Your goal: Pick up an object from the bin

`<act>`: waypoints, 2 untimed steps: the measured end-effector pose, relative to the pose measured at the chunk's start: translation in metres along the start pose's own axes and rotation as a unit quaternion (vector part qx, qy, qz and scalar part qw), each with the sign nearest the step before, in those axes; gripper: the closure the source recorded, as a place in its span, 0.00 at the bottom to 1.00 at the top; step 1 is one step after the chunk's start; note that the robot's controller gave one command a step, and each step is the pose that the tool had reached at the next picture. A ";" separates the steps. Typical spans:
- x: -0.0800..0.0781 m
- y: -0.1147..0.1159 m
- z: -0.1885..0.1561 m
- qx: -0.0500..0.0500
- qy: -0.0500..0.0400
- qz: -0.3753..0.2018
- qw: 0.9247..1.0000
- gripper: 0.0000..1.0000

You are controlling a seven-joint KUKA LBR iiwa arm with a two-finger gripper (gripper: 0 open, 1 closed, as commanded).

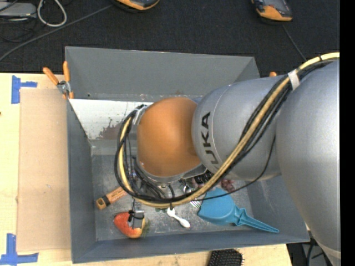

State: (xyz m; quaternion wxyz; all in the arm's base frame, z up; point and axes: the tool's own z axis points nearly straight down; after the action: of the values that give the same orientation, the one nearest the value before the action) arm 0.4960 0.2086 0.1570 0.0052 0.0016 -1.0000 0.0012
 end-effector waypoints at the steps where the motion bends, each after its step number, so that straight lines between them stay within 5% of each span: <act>1: -0.002 -0.001 -0.005 -0.001 -0.004 0.003 1.000 0.00; 2: 0.001 -0.005 0.060 -0.002 -0.004 0.008 1.000 0.00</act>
Offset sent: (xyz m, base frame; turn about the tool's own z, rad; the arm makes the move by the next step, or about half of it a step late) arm -0.0038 -0.0075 -0.0870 0.0163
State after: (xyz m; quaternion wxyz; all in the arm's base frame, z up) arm 0.4947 0.2031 0.0968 0.0015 -0.0065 -1.0000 -0.0004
